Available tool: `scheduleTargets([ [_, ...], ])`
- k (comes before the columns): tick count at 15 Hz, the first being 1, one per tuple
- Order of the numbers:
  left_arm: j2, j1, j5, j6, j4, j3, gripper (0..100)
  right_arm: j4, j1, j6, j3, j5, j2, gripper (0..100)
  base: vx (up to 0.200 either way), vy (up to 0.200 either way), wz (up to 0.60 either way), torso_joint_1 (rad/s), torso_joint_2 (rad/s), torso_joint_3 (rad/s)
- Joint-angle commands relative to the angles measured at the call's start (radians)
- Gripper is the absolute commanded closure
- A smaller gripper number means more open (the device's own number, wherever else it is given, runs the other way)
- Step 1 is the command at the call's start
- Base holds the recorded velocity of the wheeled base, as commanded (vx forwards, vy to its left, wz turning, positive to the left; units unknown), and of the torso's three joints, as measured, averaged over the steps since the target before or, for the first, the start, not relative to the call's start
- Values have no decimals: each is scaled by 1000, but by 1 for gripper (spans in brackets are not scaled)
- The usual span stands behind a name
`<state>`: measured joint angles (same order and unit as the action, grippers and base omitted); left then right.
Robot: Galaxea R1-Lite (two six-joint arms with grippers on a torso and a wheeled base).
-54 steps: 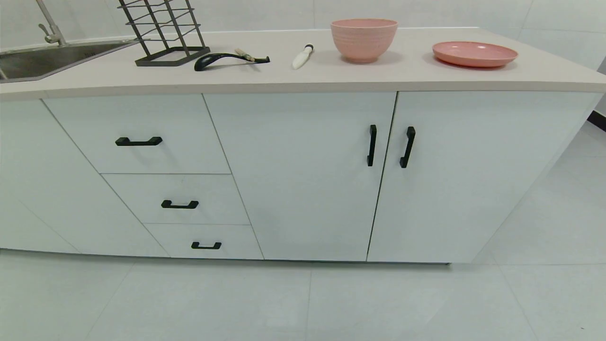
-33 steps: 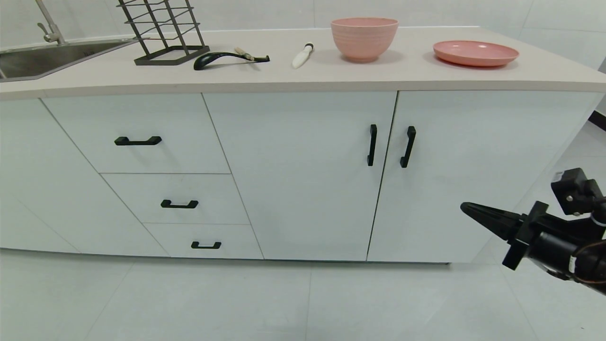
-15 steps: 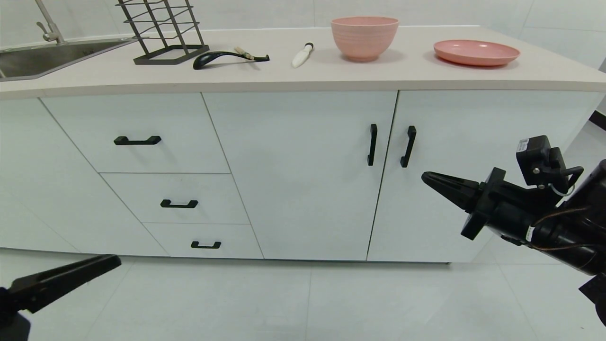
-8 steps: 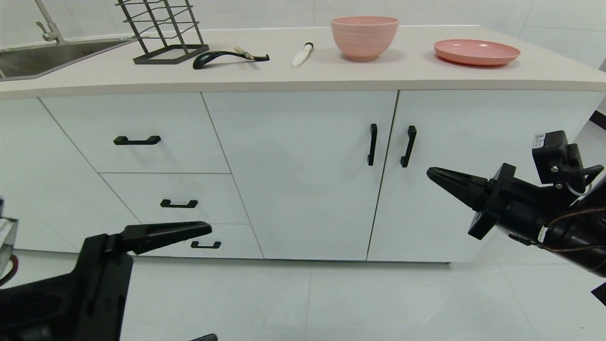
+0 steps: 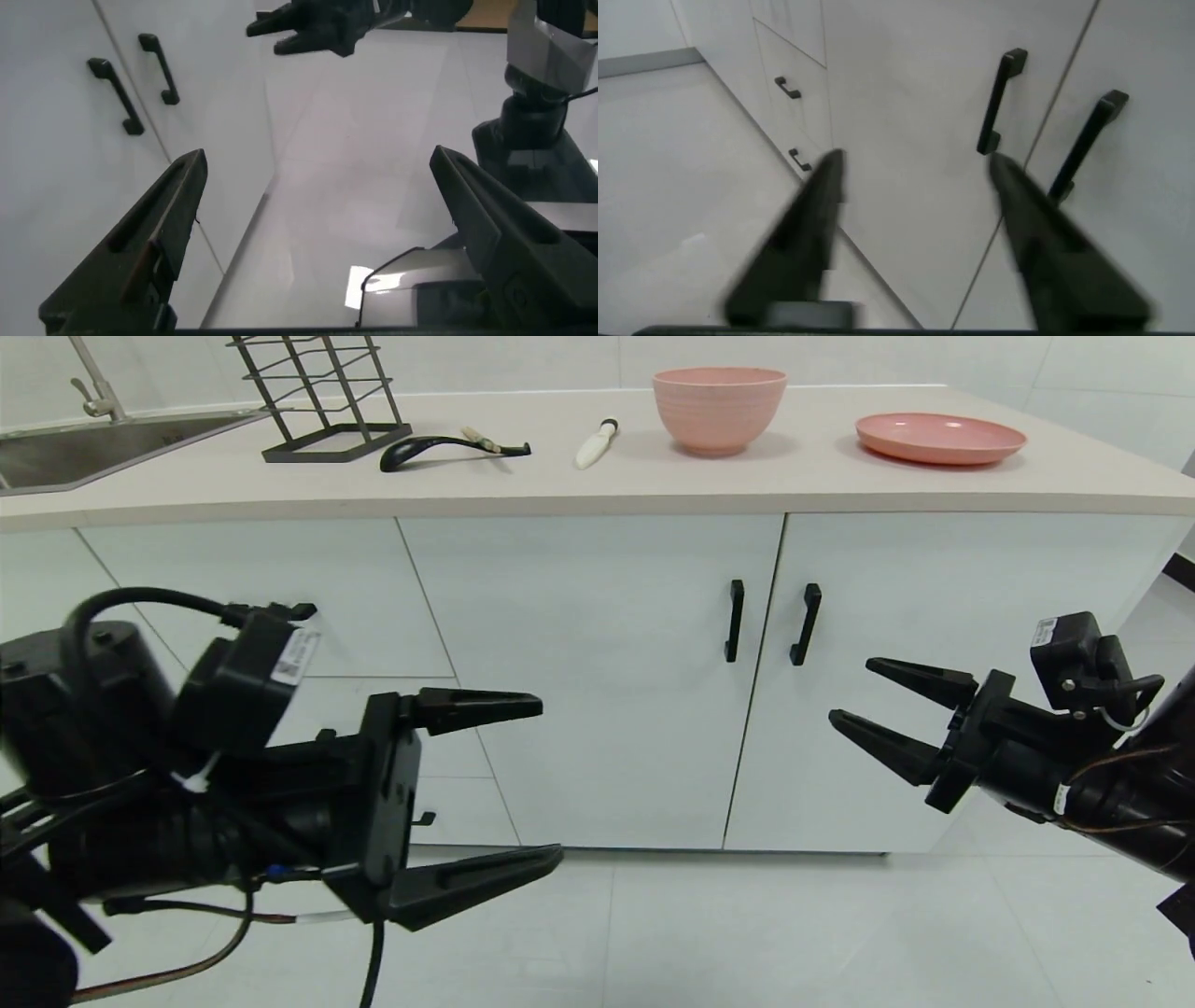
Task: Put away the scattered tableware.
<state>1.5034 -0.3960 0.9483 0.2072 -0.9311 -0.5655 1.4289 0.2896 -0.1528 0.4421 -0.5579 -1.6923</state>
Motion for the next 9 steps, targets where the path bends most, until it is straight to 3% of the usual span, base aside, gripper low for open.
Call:
scheduleTargets([
  [1, 153, -58, 1, -3, 0, -85, 0, 1, -12, -5, 7, -8, -29, 0, 0, 0, 0, 0, 0, 0],
  [3, 216, -119, -40, 1, 1, -116, 0, 1, -12, -8, 44, -24, -64, 0, 0, 0, 0, 0, 0, 0],
  [4, 244, -178, -157, 0, 0, -132, 0, 1, -12, -8, 73, -25, -99, 0, 0, 0, 0, 0, 0, 0],
  [5, 258, -216, -187, -2, -3, -146, 0, 1, -12, -8, 93, -27, -127, 0, 0, 0, 0, 0, 0, 0],
  [6, 270, -259, -191, -3, -12, -172, 0, 1, -12, -8, 119, -27, -165, 0, 0, 0, 0, 0, 0, 0],
  [8, 285, -290, -177, -5, -11, -226, 0, 5, -33, -11, 164, -48, -230, 0, 0, 0, 0, 0, 0, 0],
  [9, 297, -290, -118, -5, -12, -249, 0, 5, -55, -21, 184, -80, -260, 0, 0, 0, 0, 0, 0, 0],
])
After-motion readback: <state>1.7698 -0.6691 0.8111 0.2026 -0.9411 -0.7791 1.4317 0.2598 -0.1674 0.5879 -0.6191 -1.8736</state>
